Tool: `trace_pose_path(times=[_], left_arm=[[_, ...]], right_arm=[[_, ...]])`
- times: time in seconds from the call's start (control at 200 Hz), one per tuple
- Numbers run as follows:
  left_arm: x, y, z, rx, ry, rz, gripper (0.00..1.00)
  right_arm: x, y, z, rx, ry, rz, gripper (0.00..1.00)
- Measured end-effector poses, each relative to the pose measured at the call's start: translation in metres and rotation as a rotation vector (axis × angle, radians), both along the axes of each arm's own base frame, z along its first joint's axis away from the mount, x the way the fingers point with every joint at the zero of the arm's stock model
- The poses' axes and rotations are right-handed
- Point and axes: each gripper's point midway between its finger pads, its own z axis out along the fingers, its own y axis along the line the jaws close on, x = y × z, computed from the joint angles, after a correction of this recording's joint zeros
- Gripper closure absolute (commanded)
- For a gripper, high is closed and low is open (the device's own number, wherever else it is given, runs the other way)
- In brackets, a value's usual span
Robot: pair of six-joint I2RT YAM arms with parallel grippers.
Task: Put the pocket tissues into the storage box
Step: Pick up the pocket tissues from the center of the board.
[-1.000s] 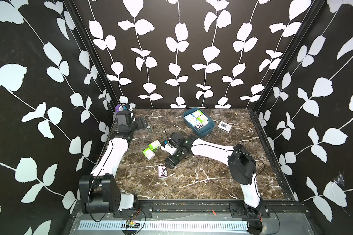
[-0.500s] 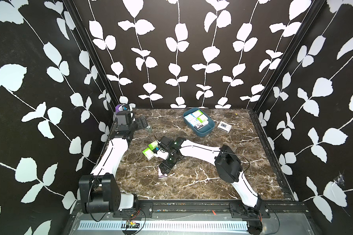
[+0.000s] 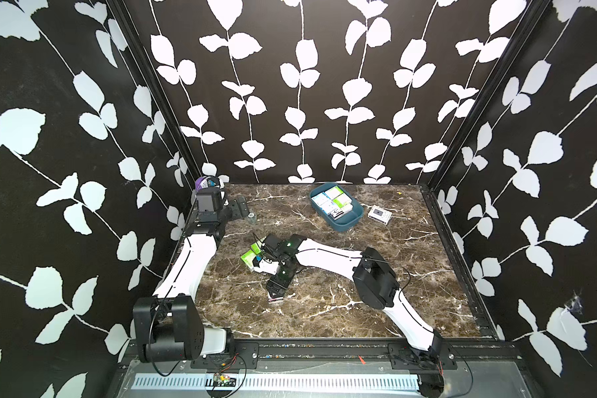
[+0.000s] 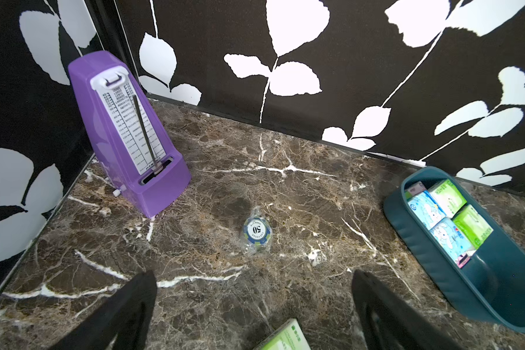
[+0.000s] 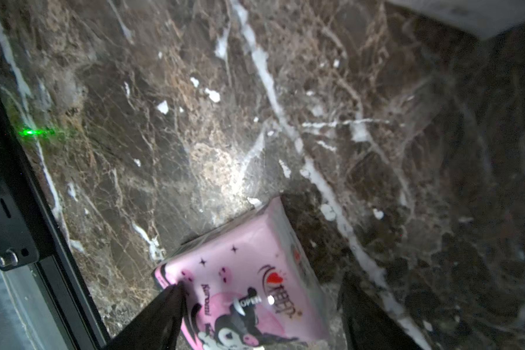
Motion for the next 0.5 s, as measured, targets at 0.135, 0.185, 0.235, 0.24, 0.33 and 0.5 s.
trace_pose_path(times=[0.135, 0.185, 0.235, 0.24, 0.33, 0.5], left_arm=[[-0.0004, 0.0011, -0.0006, 0.006, 0.002, 0.004, 0.01], [-0.0006, 0.0016, -0.0012, 0.009, 0.004, 0.006, 0.01], [-0.0008, 0.002, -0.0017, 0.011, 0.005, 0.007, 0.01], [-0.0008, 0.002, -0.0017, 0.011, 0.005, 0.007, 0.01], [-0.0025, 0.0026, -0.0037, 0.013, 0.009, 0.01, 0.01], [-0.0043, 0.0028, -0.0038, 0.014, 0.01, 0.011, 0.01]], right_arm=[[0.0002, -0.0004, -0.0002, 0.0, -0.009, 0.016, 0.6], [0.0012, 0.001, 0.0003, 0.005, -0.01, 0.009, 0.68], [0.0026, 0.0032, 0.0015, 0.017, -0.02, 0.016, 0.73], [0.0027, 0.0037, 0.0015, 0.018, -0.02, 0.012, 0.73], [0.0034, 0.0051, 0.0029, 0.028, -0.03, 0.009, 0.85], [0.0062, 0.0031, 0.0037, 0.033, -0.05, -0.016, 1.0]])
